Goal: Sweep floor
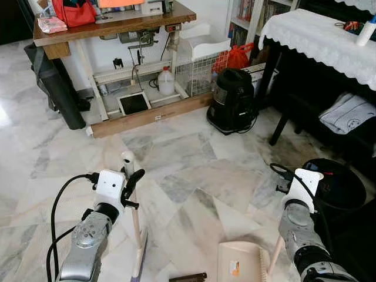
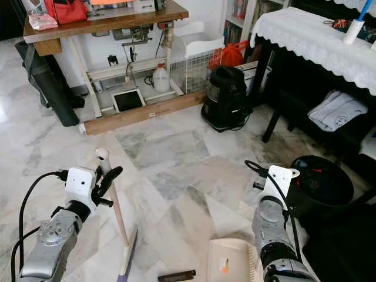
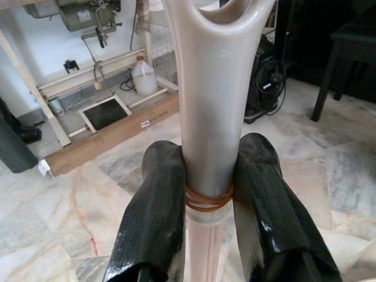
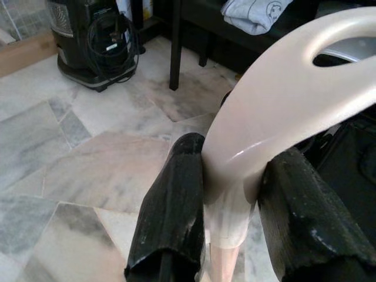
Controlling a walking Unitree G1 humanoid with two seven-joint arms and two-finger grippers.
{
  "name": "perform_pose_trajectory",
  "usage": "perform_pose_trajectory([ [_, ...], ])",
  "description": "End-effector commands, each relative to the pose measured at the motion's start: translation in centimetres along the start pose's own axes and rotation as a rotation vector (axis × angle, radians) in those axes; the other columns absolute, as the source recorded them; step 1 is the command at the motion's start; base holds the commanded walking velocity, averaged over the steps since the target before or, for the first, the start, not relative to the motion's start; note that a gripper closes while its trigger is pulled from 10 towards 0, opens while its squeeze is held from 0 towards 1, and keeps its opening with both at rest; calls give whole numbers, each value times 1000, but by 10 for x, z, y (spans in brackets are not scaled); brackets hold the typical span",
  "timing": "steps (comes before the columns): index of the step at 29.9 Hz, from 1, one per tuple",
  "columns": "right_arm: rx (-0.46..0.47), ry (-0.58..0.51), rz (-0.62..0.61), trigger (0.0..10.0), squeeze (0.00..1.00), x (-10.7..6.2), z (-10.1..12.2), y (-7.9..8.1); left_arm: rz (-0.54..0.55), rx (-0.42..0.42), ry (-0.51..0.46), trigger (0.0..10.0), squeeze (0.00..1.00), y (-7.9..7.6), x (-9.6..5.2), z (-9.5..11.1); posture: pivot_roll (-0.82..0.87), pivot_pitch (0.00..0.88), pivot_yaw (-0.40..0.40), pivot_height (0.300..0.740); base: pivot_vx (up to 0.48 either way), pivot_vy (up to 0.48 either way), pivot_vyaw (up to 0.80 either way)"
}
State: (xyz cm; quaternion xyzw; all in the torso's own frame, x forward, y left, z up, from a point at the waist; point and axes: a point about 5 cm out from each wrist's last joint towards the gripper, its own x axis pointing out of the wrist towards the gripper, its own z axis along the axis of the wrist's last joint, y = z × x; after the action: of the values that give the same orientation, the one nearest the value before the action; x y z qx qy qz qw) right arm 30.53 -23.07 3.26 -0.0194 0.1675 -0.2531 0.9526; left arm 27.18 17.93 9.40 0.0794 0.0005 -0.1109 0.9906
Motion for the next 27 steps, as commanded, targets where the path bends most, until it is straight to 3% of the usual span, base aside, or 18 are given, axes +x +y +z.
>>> perform_pose_trajectory([
  [1, 30, 72, 25, 10000, 0, -10, -23, 5, 2, 2, -46, 10000, 0, 2, 2, 10, 58, 84, 23, 740, 0, 0, 0],
  [4, 3, -22, 40, 10000, 0, -11, -12, 9, 17, 0, -63, 10000, 0, 3, 2, 12, 59, 77, 25, 740, 0, 0, 0],
  [9, -38, -74, 62, 10000, 0, -11, -7, 11, 28, -2, -78, 10000, 0, 4, 3, 15, 61, 69, 22, 740, 0, 0, 0],
  [14, -16, -138, 82, 10000, 0, -12, 3, 14, 37, -5, -85, 10000, 0, 6, 3, 16, 60, 64, 22, 740, 0, 0, 0],
  [15, -2, -209, 109, 10000, 0, -13, 13, 17, 43, -5, -91, 10000, 0, 7, 3, 17, 60, 64, 22, 740, 0, 0, 0],
  [22, 62, -343, 136, 10000, 0, -17, 33, 20, 47, -7, -101, 10000, 0, 7, 4, 18, 57, 55, 18, 740, 0, 0, 0],
  [27, 47, -353, 142, 10000, 0, -17, 35, 20, 49, -8, -104, 10000, 0, 7, 5, 18, 56, 56, 15, 740, 0, 0, 0],
])
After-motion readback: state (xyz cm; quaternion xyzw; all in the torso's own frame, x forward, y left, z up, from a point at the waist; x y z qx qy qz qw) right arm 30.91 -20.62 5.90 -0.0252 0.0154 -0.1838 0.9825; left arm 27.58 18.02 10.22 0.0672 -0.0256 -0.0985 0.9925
